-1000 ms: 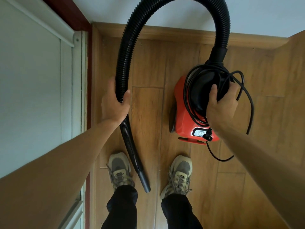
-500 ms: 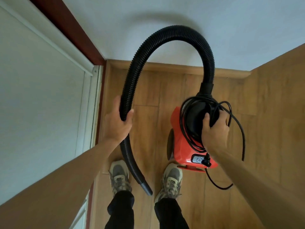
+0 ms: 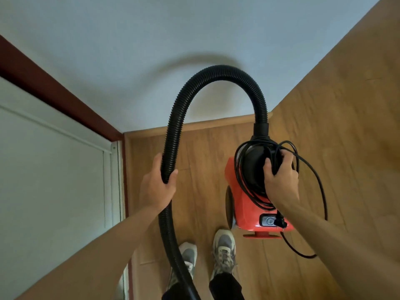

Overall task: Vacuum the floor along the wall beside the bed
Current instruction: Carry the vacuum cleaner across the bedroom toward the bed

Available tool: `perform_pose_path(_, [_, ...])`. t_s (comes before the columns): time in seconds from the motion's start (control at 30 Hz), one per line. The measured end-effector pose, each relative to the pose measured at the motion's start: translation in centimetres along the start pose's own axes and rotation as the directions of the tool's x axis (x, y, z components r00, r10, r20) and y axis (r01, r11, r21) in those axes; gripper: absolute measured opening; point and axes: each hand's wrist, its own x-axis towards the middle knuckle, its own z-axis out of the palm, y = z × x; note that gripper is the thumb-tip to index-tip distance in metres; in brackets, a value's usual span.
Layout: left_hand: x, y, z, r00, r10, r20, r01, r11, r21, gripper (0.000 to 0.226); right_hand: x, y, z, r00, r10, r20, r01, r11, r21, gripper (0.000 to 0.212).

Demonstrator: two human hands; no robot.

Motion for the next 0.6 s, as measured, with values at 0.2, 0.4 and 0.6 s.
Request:
perform_pose_path(0.2, [1.7, 7.2, -0.4, 0.987, 0.136, 0.087, -0.136, 0.991, -0.003, 0.051, -1.5, -1.2, -6.2, 0.988, 0.083, -0.129, -0.077, 0.996, 0.050, 0.036])
perform_pose_path(0.4, [3.7, 14.9, -1.2, 0.961, 0.254, 0.111, -0.259, 0.965, 0.035, 0.047, -2.7, -3.0, -13.7, 0.966, 0.084, -0.245, -0.080, 0.996, 0.027, 0.037])
perform_pose_path(0.6, [4.5, 25.7, -2.5, 0.916, 0.378, 0.136, -0.385, 0.922, 0.027, 0.056, -4.5, -5.9, -22.7, 0.927, 0.105, -0.359, -0.101, 0.994, 0.028, 0.038])
